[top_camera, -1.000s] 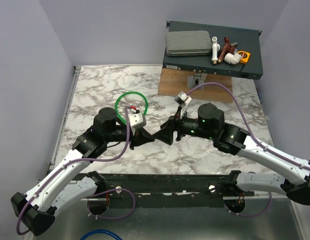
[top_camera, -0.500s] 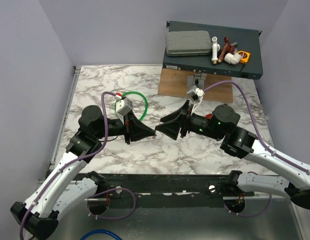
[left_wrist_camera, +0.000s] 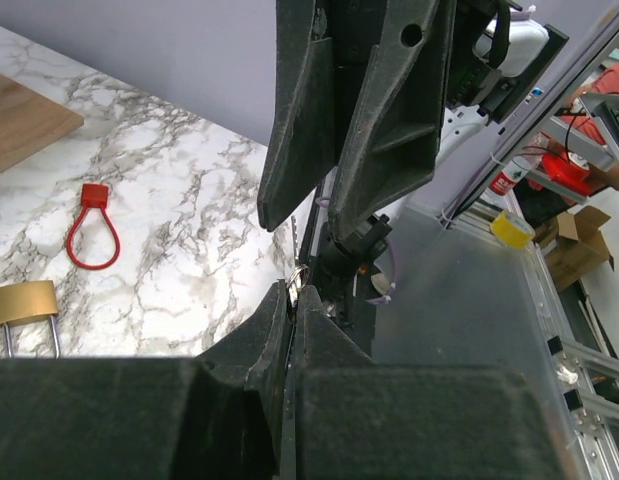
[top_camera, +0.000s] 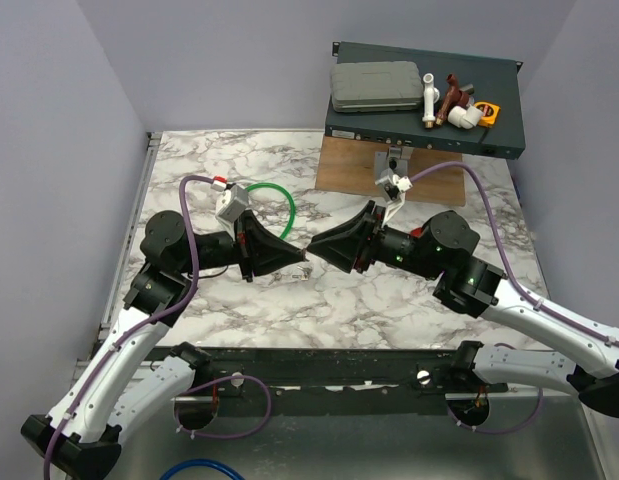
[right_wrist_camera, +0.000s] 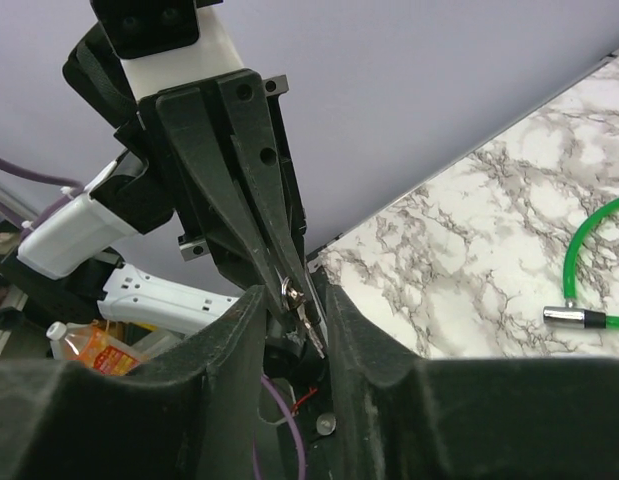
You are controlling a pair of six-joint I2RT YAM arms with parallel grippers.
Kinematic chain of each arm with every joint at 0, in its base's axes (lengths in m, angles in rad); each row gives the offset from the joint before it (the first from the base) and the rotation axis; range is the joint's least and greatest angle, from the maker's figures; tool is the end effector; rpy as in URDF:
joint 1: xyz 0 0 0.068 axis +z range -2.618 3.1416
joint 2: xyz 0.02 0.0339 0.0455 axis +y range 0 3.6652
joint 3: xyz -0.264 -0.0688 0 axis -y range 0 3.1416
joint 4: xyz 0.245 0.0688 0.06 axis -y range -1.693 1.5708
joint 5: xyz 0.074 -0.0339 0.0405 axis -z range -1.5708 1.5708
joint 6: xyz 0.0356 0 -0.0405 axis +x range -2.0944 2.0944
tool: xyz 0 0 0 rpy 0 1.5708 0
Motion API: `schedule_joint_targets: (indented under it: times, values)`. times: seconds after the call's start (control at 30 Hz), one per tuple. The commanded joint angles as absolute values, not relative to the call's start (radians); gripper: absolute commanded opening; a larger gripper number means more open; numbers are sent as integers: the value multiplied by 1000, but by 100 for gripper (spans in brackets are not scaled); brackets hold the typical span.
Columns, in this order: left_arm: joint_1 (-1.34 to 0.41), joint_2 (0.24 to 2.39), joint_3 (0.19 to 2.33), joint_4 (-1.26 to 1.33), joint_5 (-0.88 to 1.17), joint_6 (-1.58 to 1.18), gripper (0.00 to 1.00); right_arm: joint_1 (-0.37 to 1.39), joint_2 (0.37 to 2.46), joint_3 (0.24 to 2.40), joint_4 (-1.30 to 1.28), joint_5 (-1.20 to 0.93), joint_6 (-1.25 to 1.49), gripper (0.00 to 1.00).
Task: Unlock with the key
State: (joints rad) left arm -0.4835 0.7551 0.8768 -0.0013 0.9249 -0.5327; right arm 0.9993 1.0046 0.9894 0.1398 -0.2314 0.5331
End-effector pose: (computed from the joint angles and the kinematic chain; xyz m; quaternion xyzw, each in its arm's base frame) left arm 0.1270 -0.0988 0.3952 0.3192 0.6016 -0.5844 0.4412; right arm 0.1187 0.1996 0.4061 -0.2360 0.6195 0.5715 0.4837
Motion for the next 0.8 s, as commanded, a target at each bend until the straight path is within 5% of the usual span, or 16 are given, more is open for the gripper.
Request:
schedule_joint_targets:
  times: [0.0,0.3,0.53,0.63,0.67,0.77]
  values:
    - [-479,742,899,25,920,-558,0,995,1009,968,194,-265,547,30]
    - [-474,739,902,20,910,-551,0,995,1028,962,221,-291,550,1]
    - [-473,740,886,2,911,-516,2,995,1018,954,234,-269,529,1]
    - [-474,733,874,-45,916,-477,25,995,1018,981,174,-251,478,1]
    - [-474,730,869,-62,919,-456,41,995,1020,999,139,-249,451,1]
    - [-474,719,864,-114,906,-410,68,995,1032,1039,40,-245,377,1]
